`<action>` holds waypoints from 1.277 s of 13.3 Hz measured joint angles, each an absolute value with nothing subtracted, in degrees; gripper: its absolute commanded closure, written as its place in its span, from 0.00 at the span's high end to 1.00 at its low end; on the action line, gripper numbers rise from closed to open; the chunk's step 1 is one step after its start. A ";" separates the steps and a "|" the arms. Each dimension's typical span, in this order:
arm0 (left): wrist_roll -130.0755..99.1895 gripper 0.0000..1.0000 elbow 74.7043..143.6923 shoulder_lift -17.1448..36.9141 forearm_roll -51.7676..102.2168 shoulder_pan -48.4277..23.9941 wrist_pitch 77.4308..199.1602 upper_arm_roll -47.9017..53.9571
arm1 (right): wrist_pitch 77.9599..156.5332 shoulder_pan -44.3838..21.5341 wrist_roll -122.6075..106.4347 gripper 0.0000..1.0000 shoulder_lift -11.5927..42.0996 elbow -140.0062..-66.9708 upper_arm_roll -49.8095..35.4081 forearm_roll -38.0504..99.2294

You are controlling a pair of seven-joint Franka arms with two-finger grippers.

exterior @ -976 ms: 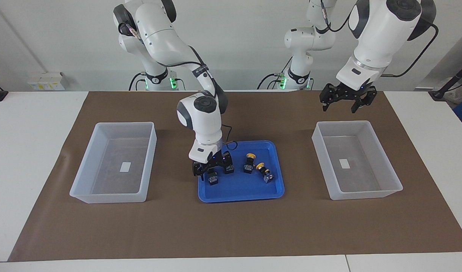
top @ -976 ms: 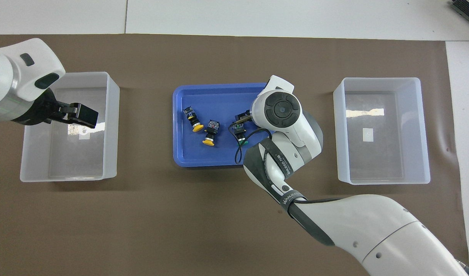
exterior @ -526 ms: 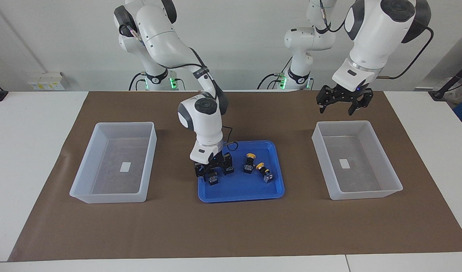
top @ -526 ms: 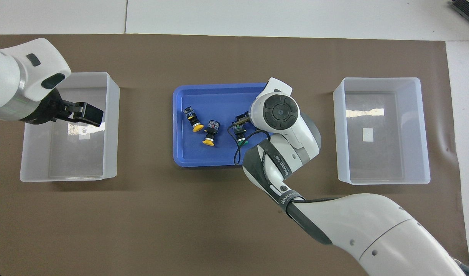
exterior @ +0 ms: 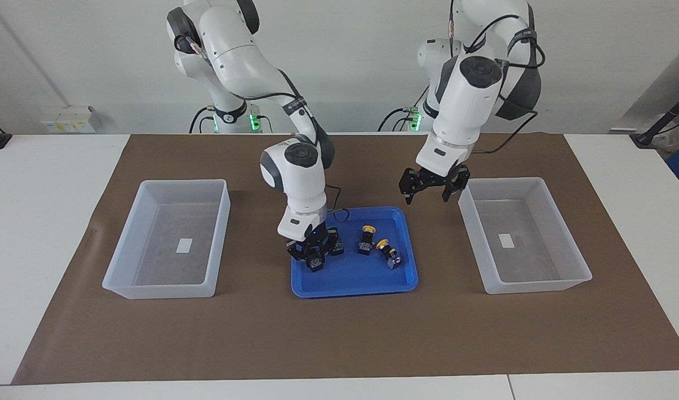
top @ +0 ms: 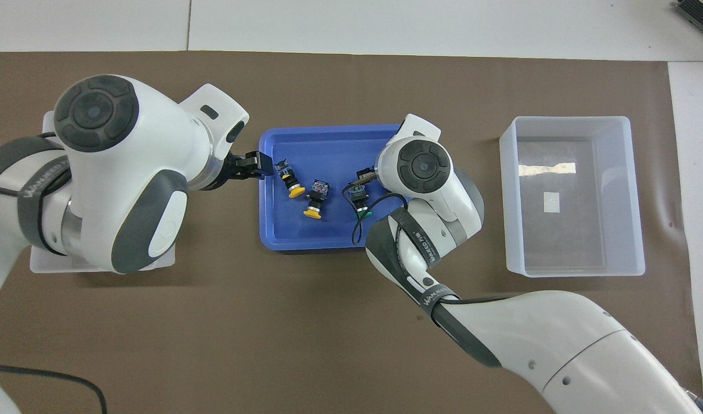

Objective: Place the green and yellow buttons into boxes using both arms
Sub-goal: 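Grasp the green button with the right gripper while the left gripper reaches the tray, then carry the green button into the bin while the left gripper grasps a yellow button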

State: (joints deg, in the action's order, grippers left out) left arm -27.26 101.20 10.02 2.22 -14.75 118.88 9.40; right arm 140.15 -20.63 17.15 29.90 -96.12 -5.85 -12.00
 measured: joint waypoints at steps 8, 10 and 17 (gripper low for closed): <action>-43.09 0.87 104.66 23.66 3.53 -18.48 142.40 9.30 | 136.91 -10.42 17.19 0.00 11.41 -108.16 -5.64 -12.01; -45.84 0.87 104.64 24.60 3.55 -18.48 143.82 9.21 | 136.91 -7.06 17.20 0.00 7.57 -111.44 -5.62 -12.01; -51.93 0.76 105.51 25.84 3.56 -18.84 146.29 9.23 | 136.90 1.22 16.86 0.00 4.69 -118.27 -5.61 -12.01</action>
State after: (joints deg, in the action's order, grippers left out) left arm -51.93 105.51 25.84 3.56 -18.84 146.29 9.23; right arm 136.90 1.22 16.86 4.69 -118.27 -5.61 -12.01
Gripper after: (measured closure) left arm 0.207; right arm 0.604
